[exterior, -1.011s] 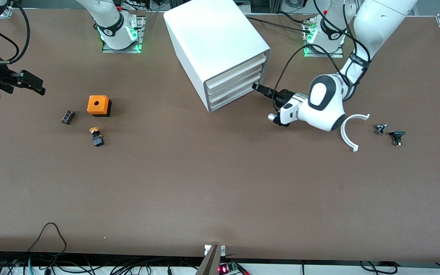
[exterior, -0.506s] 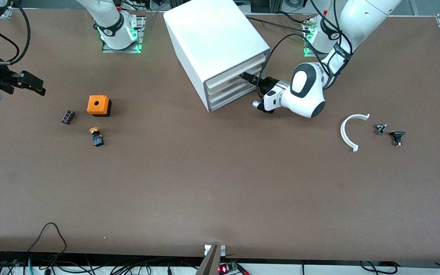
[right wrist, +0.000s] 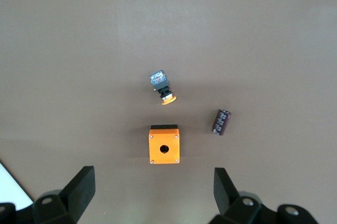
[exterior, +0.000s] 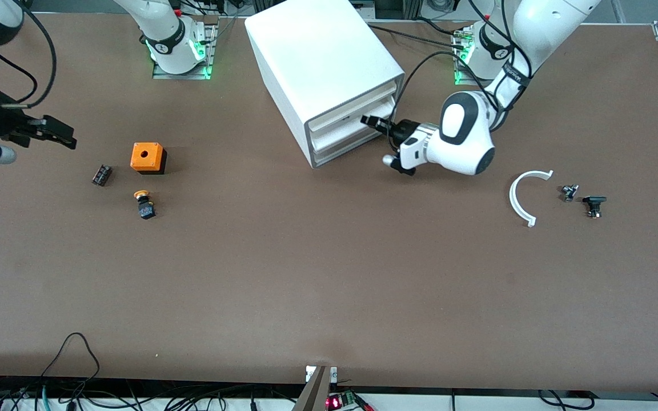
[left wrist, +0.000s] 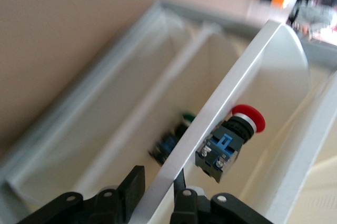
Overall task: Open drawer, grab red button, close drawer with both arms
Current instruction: 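Pull the drawer open with the left gripper while the right gripper approaches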
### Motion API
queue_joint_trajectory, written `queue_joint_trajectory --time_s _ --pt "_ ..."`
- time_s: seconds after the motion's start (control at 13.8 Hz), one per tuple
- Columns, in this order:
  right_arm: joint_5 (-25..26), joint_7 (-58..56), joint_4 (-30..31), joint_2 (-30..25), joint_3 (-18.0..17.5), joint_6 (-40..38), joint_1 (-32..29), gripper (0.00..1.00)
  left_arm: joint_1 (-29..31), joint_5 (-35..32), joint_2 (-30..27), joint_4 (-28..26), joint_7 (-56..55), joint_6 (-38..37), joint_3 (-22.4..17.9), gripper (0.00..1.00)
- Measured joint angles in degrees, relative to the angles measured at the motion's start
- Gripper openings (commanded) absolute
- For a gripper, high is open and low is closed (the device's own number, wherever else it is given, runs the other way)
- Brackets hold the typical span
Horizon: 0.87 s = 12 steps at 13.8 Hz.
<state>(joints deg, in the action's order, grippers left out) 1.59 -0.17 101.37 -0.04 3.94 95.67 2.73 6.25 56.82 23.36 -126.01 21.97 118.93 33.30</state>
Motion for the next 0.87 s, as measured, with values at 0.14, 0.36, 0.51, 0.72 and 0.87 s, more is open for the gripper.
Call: queue_joint_trajectory --time_s 0.14,0.36,0.51,0.72,0.87 --pt "-0.3 0.0 -0.8 2.8 -0.1 0.3 1.7 1.00 2.2 -0.2 -1.6 1.5 1.8 3.6 -2.9 0.00" --pt "-3.0 0.0 -2.8 5.6 -0.4 1.7 6.4 1.00 3.5 -1.9 -2.1 4.8 3.2 4.0 -6.8 1.00" --pt "-4.7 0.0 -4.8 7.2 -0.5 2.6 10.3 1.00 4.0 -2.8 -2.1 5.4 2.9 5.7 -7.4 1.00" --pt "-4.8 0.3 -9.6 11.2 -0.7 2.9 17.3 1.00 4.2 -3.4 -2.1 5.9 1.7 10.2 -7.8 1.00" --pt "-4.8 0.4 -11.8 13.4 -0.7 3.8 21.2 1.00 5.8 -3.5 -3.2 7.0 1.1 11.1 -8.2 1.00"
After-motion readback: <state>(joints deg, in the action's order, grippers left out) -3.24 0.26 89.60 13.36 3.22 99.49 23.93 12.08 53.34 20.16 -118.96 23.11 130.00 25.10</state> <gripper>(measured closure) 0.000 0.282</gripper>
